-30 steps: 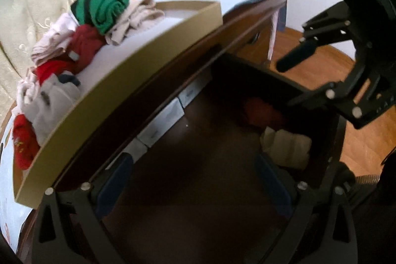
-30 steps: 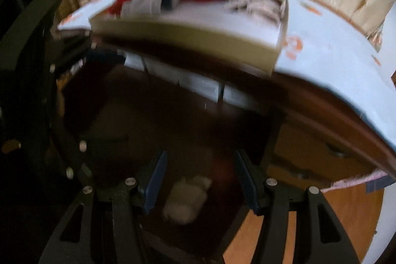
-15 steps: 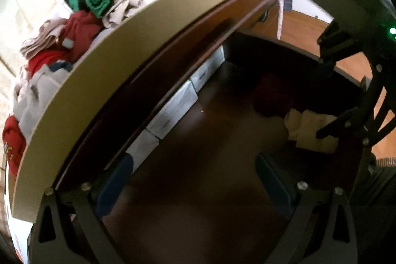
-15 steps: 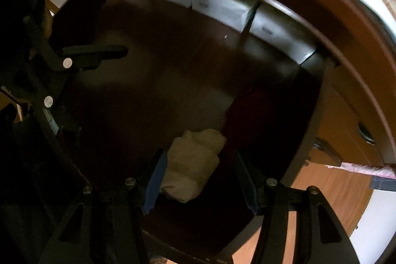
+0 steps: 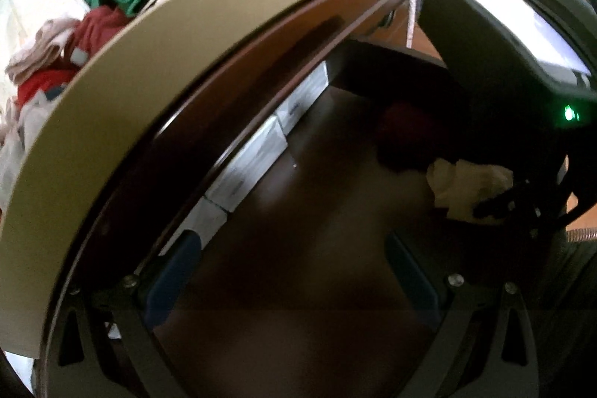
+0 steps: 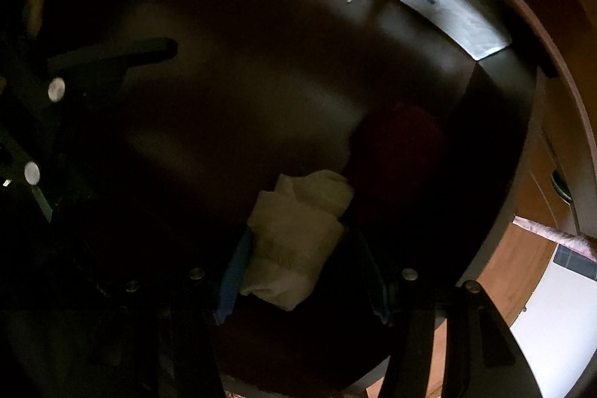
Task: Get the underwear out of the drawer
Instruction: 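Move both tools back down into the drawer toward the beige cloth, then grasp the beige cloth in the drawer with the right gripper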
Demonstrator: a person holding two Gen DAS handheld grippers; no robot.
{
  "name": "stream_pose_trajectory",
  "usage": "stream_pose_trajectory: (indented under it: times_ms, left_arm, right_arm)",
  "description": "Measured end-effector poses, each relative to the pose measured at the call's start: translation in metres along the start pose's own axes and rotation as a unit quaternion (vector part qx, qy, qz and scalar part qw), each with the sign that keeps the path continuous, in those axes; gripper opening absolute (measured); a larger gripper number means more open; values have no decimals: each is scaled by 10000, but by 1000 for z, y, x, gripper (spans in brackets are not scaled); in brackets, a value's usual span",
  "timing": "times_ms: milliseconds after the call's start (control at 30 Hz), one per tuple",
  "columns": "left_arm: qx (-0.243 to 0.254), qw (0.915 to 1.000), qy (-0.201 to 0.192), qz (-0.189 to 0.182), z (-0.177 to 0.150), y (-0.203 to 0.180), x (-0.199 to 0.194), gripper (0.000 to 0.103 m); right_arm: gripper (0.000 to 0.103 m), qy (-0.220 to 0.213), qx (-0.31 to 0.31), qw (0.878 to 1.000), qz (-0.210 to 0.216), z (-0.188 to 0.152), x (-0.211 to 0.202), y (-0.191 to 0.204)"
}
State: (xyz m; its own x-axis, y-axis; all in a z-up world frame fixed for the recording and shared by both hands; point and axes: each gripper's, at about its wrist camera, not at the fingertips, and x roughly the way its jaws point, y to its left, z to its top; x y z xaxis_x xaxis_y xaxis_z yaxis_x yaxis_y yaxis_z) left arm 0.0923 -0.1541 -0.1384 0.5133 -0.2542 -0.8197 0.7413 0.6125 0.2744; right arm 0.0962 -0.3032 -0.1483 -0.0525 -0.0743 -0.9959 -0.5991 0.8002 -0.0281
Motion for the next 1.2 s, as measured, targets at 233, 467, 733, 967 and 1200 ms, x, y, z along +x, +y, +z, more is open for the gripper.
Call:
stream_pose_trajectory:
  times_ms: [233, 467, 733, 967, 1200]
  left_arm:
    - [-109, 9999, -41, -77, -7, 6, -2, 100]
    - [-145, 9998, -83, -112, -11, 8, -9, 100]
    - [-76, 9998, -4, -203, -8, 1, 2, 100]
    - [237, 9990, -51, -381, 9, -22, 16, 100]
    - [188, 9959, -171, -871, 33, -35, 35, 100]
  right_arm:
    - [49, 332, -62, 9994, 38, -1, 6, 4]
    - [32, 316, -200, 9993, 60, -6, 17, 11]
    - [22, -370, -76, 9992, 118, -25, -12, 7]
    - [22, -1316, 593, 9893, 233, -60, -62, -28]
    - [22, -1918, 1135, 9742, 345, -75, -89, -62]
